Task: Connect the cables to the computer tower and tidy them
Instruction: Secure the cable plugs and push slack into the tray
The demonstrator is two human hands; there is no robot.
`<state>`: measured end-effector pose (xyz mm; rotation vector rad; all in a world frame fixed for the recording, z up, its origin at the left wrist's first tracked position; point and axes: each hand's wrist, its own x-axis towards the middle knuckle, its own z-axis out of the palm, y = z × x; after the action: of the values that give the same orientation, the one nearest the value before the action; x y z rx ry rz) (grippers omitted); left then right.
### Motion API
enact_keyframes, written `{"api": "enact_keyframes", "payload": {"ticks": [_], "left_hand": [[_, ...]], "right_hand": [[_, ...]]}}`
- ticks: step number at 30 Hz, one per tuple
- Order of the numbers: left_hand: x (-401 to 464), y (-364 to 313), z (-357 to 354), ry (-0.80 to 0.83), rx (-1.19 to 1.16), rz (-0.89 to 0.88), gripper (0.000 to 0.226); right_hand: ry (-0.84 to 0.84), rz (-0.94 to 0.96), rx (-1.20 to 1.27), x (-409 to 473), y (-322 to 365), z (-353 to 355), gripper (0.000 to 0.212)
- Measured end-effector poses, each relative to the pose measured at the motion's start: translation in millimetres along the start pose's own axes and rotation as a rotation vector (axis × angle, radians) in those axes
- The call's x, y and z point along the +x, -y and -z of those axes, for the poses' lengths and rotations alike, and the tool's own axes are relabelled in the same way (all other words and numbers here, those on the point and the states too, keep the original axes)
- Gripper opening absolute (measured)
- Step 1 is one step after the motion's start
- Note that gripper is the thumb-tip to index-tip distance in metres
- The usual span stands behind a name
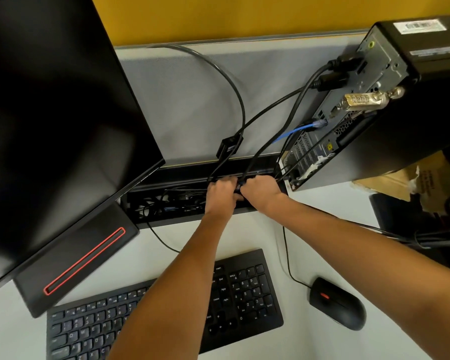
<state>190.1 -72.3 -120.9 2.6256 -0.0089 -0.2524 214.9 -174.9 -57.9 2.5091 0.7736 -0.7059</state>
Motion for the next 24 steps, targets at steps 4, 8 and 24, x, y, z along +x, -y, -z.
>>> {"api": "enact_keyframes", "payload": {"ticks": [4,8,24], "left_hand": [[-38,20,16,-0.213,-0.148,-0.167,0.044],[-64,63,33,-0.430,0.106,-0.058,0.033],[-32,59,64,0.125,0.590,-0.014,0.012]], "right_hand": [[0.018,-0.014,-0.061,13,-1,-7,0.035],[0.004,-0.029,-0.090,13,3,-15,0.032],[-0.090,-0.079,0.286,0,10,-4,0.024]]}}
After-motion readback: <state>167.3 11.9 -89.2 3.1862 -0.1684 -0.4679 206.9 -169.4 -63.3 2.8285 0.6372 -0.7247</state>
